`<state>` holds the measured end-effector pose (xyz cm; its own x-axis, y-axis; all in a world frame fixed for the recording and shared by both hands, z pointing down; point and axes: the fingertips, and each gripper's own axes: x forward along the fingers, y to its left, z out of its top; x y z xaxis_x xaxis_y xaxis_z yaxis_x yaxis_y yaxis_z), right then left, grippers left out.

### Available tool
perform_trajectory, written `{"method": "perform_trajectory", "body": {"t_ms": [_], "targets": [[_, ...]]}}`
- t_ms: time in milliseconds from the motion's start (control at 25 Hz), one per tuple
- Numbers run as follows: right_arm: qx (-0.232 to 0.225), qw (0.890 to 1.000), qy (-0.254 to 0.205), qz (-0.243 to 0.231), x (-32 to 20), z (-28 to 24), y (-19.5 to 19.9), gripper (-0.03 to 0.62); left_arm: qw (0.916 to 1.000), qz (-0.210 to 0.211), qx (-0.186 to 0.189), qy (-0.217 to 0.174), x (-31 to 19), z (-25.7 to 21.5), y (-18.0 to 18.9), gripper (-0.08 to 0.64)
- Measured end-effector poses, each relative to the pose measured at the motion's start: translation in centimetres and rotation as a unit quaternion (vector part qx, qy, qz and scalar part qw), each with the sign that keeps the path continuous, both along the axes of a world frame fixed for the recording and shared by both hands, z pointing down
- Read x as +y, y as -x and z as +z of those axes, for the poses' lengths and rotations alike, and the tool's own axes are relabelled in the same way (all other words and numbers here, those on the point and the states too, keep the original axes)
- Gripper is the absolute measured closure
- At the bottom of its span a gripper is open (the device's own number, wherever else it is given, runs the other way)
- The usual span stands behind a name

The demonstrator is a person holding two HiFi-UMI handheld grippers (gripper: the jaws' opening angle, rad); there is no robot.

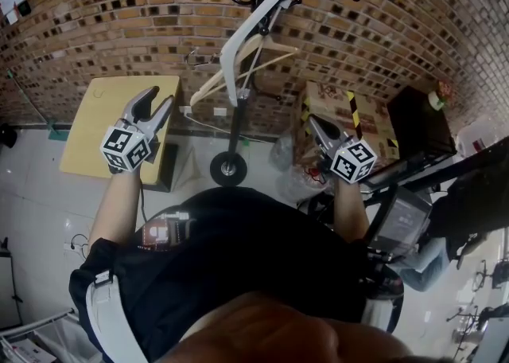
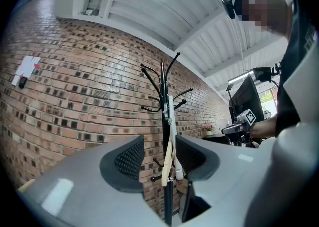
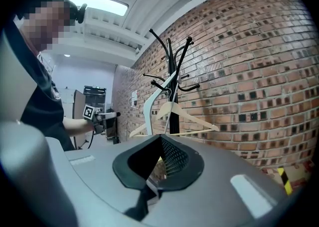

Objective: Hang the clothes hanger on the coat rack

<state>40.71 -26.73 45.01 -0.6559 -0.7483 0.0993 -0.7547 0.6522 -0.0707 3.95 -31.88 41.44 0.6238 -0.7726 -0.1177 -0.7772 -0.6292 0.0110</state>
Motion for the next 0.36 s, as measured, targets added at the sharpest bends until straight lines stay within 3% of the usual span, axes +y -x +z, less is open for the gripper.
{"method": "perform_trajectory", "body": {"t_ms": [360], "targets": [[0.005, 1.0, -0.001, -0.003, 0.07, -0.04, -0.19, 0.58, 1.0, 0.001, 0.004, -0.001, -0.03, -0.19, -0.38, 0.36]]}}
